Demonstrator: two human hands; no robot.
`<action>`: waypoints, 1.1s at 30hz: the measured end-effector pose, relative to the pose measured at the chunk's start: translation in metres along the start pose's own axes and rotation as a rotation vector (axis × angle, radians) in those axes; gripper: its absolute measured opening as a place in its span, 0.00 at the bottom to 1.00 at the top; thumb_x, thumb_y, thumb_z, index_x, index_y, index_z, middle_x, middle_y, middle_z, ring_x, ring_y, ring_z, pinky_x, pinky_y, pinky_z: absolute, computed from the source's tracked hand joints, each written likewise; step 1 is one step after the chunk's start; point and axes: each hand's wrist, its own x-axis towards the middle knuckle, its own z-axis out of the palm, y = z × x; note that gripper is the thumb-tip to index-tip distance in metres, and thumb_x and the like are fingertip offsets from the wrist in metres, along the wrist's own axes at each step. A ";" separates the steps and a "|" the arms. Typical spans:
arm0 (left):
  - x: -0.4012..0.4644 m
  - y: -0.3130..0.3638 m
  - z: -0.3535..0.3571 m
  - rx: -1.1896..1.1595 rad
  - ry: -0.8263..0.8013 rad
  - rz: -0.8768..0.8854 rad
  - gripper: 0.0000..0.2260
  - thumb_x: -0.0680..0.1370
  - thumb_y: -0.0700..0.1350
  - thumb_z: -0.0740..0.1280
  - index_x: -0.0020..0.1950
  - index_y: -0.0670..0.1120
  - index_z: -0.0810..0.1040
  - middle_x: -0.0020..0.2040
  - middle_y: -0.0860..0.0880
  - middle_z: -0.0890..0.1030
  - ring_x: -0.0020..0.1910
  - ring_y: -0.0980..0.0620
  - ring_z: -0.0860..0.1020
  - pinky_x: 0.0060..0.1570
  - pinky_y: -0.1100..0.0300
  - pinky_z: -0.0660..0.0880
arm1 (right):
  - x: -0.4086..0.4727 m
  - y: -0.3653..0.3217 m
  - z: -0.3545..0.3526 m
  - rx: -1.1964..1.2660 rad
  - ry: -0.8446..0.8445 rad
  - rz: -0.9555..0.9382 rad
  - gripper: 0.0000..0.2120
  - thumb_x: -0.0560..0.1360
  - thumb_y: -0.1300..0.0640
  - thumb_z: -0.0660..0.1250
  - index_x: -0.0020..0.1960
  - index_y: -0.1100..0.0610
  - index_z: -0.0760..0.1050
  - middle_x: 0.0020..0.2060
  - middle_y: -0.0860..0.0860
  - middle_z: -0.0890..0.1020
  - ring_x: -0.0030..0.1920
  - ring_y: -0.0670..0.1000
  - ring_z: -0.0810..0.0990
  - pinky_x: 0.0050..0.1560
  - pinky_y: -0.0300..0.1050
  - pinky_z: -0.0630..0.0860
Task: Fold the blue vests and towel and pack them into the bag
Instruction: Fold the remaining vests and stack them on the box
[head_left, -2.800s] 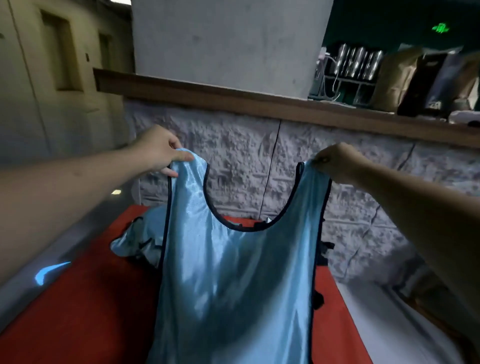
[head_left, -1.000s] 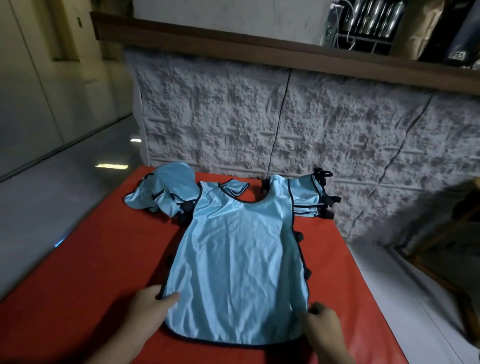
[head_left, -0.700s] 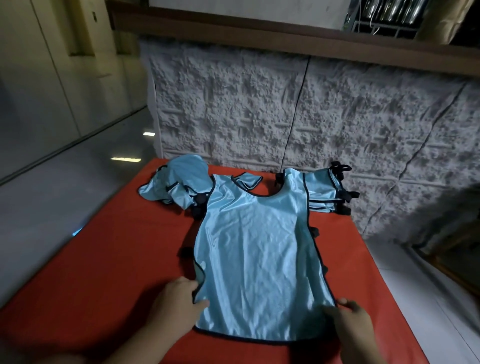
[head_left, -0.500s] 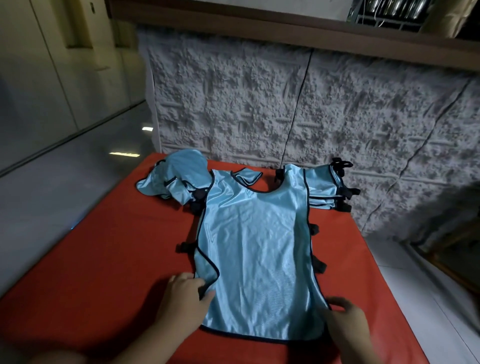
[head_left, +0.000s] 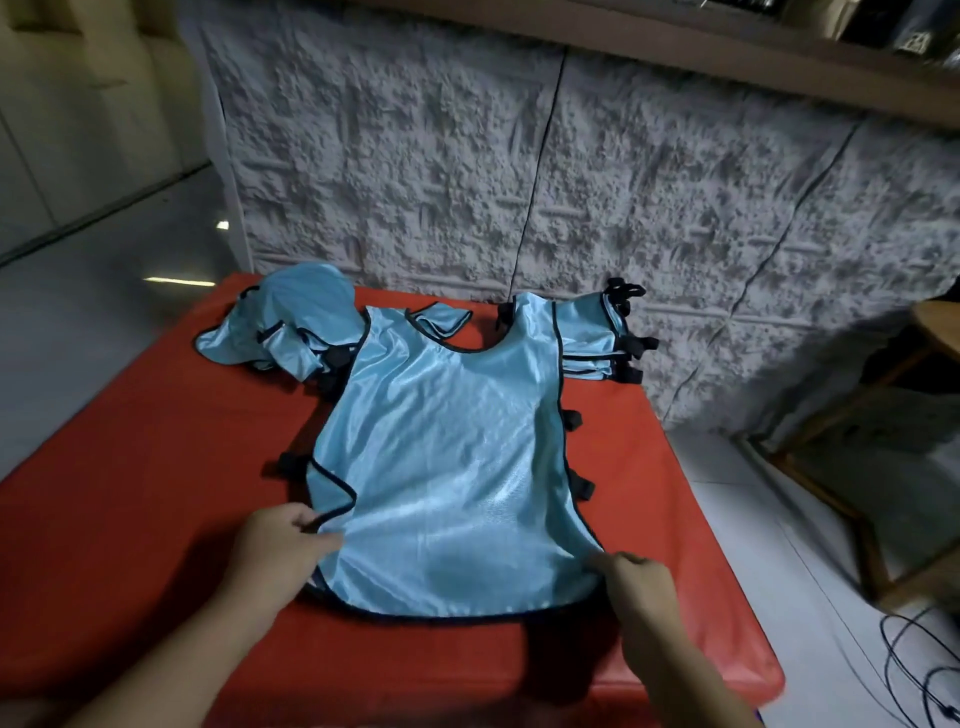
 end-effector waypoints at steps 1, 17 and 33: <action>0.000 -0.002 -0.003 -0.116 -0.032 -0.062 0.04 0.70 0.31 0.75 0.40 0.35 0.82 0.36 0.36 0.84 0.28 0.48 0.80 0.24 0.63 0.73 | -0.001 0.000 -0.002 0.073 -0.014 0.034 0.13 0.54 0.55 0.74 0.34 0.63 0.79 0.29 0.54 0.71 0.33 0.52 0.67 0.35 0.50 0.63; -0.004 -0.015 -0.034 -0.455 -0.109 -0.356 0.10 0.75 0.37 0.74 0.54 0.35 0.81 0.41 0.43 0.81 0.36 0.49 0.74 0.28 0.61 0.69 | -0.009 -0.004 -0.011 0.377 -0.126 0.094 0.16 0.65 0.71 0.72 0.35 0.57 0.67 0.28 0.56 0.69 0.29 0.54 0.67 0.26 0.42 0.65; -0.007 -0.013 -0.028 -0.470 0.013 -0.321 0.05 0.77 0.36 0.70 0.53 0.38 0.80 0.39 0.45 0.77 0.34 0.48 0.71 0.37 0.53 0.73 | -0.005 -0.017 -0.025 0.477 0.010 0.066 0.05 0.68 0.71 0.74 0.38 0.67 0.78 0.32 0.58 0.75 0.31 0.54 0.73 0.33 0.46 0.72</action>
